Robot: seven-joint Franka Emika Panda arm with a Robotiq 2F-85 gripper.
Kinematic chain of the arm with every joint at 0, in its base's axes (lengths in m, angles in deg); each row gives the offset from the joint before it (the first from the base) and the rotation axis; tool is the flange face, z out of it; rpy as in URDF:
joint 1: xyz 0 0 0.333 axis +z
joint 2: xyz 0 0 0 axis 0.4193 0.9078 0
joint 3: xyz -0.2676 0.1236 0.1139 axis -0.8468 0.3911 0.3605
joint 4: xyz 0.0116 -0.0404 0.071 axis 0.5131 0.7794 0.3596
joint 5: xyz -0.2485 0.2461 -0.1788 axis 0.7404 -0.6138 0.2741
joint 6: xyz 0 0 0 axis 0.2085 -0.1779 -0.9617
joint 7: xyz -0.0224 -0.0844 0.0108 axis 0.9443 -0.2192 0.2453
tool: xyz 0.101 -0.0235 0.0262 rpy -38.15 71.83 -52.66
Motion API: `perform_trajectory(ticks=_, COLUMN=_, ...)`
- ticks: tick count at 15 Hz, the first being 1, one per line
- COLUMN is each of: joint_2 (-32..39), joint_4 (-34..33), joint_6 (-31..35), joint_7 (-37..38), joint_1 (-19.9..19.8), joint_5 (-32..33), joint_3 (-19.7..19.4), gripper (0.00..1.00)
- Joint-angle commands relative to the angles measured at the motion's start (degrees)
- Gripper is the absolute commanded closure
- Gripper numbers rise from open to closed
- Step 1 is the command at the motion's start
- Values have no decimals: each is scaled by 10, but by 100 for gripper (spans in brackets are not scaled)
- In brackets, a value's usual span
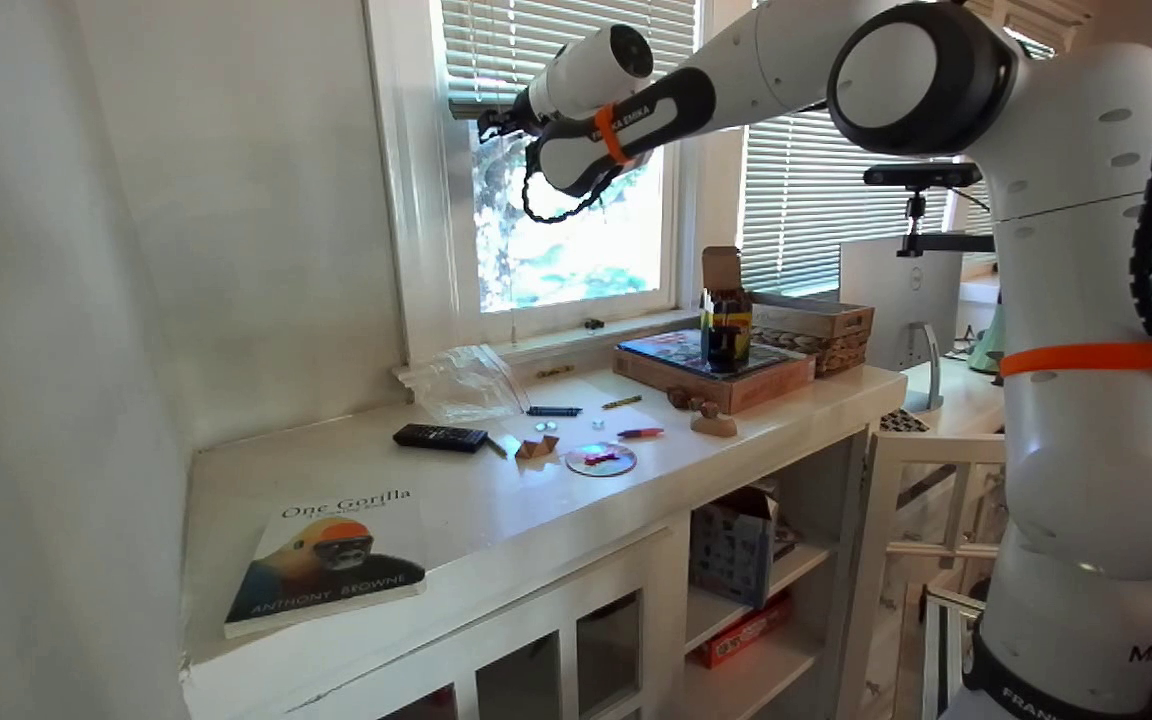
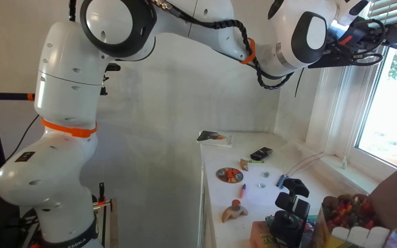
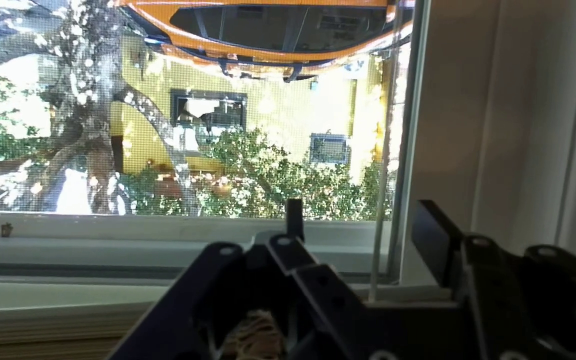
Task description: Close the blinds
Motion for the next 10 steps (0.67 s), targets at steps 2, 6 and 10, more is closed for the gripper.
perform_trajectory(ticks=2, joint_2=15, joint_4=-15, joint_6=8, joint_7=6, joint_1=2, joint_5=-7, joint_3=4, gripper=50)
perform_trajectory(ticks=6, joint_2=16, joint_4=-18, joint_6=11, joint_7=9, joint_1=4, joint_5=-3, joint_3=-3, gripper=87)
perform_trajectory(ticks=10, joint_2=16, joint_4=-20, joint_6=9, joint_7=11, joint_1=6, joint_5=-3, joint_3=-7, gripper=100)
